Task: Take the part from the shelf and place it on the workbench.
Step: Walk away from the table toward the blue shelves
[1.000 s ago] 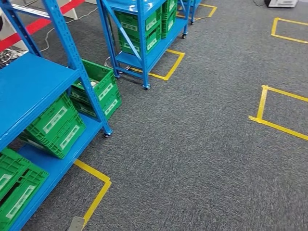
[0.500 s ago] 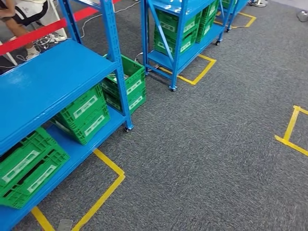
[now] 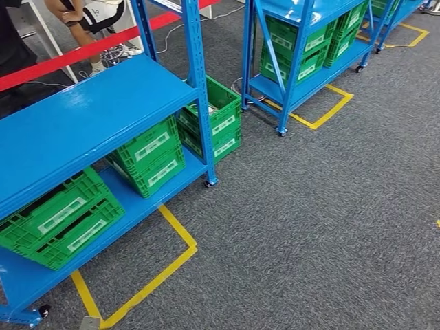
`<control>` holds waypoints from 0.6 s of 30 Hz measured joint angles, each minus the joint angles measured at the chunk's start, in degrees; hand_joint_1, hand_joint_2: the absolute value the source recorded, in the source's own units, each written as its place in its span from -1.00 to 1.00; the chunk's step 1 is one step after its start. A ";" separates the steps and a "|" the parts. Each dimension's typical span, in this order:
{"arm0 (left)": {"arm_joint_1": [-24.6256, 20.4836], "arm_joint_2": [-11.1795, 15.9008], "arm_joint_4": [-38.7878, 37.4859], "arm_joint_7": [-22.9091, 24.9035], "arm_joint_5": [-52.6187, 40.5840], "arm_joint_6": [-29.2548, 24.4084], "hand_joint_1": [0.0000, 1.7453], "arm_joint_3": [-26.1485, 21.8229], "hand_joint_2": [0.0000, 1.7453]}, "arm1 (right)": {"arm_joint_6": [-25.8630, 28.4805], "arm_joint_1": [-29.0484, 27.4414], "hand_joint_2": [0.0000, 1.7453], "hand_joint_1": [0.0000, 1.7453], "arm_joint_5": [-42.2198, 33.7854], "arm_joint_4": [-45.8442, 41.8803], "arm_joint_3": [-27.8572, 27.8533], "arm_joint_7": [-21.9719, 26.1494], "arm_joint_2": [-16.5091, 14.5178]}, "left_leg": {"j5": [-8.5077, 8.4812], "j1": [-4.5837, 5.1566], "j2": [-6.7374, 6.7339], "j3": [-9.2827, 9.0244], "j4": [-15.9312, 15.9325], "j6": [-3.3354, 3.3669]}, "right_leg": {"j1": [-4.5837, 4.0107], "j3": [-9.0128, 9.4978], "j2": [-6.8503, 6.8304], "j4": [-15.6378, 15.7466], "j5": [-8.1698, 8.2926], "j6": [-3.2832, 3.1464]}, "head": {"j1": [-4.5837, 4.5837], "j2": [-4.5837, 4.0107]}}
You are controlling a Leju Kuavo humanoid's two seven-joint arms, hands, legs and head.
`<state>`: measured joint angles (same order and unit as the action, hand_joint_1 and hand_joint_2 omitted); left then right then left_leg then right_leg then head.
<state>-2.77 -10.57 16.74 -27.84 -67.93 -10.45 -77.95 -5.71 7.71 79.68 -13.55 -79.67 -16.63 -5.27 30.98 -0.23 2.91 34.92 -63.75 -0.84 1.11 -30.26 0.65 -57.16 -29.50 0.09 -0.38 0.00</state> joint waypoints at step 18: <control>0.05 0.46 0.04 0.24 0.10 -0.12 -1.00 -0.06 -1.00 | 0.16 -0.25 -1.00 -1.00 -0.30 0.08 0.01 0.11 -0.81 | -3.24 0.03 -2.85 -4.67 7.36 2.88 | -0.42 -7.52 -0.82 -15.44 -7.63 2.15 | -0.36 0.00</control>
<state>-2.72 -10.11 16.79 -27.60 -67.82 -10.57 -78.01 -5.55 7.46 79.38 -13.47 -79.66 -16.52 -6.08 27.74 -0.20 0.06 30.25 -56.39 2.03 0.69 -37.78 -0.17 -72.60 -37.13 2.23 -0.74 0.00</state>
